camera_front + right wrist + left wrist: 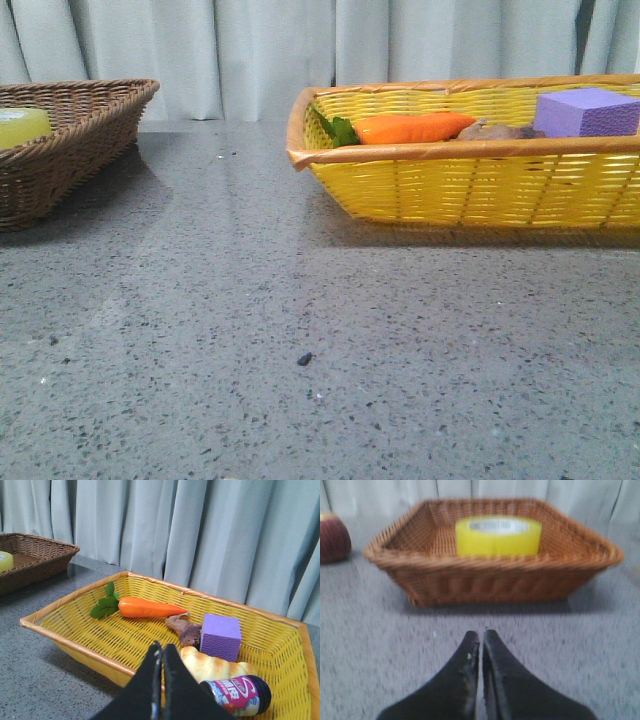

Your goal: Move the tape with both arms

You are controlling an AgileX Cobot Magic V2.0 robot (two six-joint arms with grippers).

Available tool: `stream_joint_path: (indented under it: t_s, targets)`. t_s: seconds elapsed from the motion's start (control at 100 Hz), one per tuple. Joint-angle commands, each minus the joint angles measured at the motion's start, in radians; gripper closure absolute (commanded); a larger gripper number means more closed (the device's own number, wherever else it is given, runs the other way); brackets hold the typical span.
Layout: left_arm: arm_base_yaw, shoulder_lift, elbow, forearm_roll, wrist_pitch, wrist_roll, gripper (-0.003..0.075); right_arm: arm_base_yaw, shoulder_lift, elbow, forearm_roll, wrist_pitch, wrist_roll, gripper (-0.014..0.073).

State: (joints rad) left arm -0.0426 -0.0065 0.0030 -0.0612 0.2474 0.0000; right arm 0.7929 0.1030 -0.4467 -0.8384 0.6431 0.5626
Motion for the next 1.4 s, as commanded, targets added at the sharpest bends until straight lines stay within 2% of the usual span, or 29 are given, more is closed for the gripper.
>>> stream_joint_path:
  t_s: [0.0, 1.23, 1.39]
  targets:
    - [0.004, -0.029, 0.011, 0.005, 0.022, -0.014, 0.0741, -0.005, 0.010, -0.023, -0.049, -0.050, -0.001, 0.0668]
    - [0.004, -0.029, 0.011, 0.002, 0.028, -0.014, 0.0741, -0.007, 0.010, -0.019, -0.049, -0.049, -0.001, 0.0668]
    - [0.004, -0.029, 0.011, 0.002, 0.028, -0.014, 0.0741, -0.020, 0.010, 0.020, -0.093, -0.043, -0.001, 0.0668]
